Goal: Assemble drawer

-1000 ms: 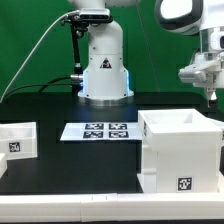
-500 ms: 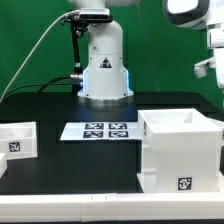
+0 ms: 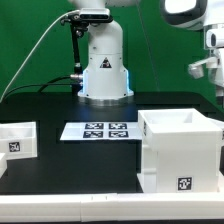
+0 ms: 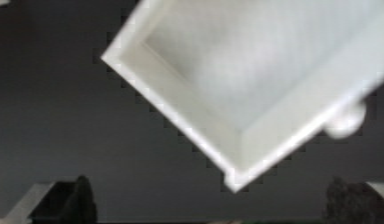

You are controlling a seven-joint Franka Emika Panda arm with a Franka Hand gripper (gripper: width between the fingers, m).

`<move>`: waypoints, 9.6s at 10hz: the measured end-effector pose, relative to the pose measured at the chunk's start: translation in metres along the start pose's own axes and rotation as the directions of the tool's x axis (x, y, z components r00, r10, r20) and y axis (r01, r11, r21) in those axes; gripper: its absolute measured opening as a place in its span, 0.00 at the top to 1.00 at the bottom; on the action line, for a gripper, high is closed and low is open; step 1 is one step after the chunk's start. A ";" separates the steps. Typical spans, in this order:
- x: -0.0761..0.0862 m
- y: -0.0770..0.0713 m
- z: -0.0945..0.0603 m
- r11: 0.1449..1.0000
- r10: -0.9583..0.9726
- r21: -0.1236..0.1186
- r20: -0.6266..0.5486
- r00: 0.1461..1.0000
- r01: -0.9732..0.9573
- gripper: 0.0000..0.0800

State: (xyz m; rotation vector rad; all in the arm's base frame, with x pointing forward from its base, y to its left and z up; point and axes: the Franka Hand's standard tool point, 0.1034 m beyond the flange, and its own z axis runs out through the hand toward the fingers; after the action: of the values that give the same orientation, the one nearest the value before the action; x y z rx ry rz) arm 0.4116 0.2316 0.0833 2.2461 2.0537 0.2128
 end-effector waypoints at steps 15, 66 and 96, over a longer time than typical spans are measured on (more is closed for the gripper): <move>-0.015 0.019 -0.005 0.929 0.369 0.022 -0.022 0.929 -0.368 0.19; -0.100 0.040 0.008 0.098 0.984 0.145 0.133 0.117 -0.985 0.96; -0.268 0.140 0.036 0.993 0.036 0.107 0.061 0.997 -0.042 0.96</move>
Offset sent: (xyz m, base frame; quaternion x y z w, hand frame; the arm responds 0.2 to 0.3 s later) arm 0.0040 0.0046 0.0092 -0.0142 0.0043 0.1290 0.9915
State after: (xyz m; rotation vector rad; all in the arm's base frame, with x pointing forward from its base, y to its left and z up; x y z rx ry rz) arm 0.5321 -0.0475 0.0593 2.3256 2.0396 0.0382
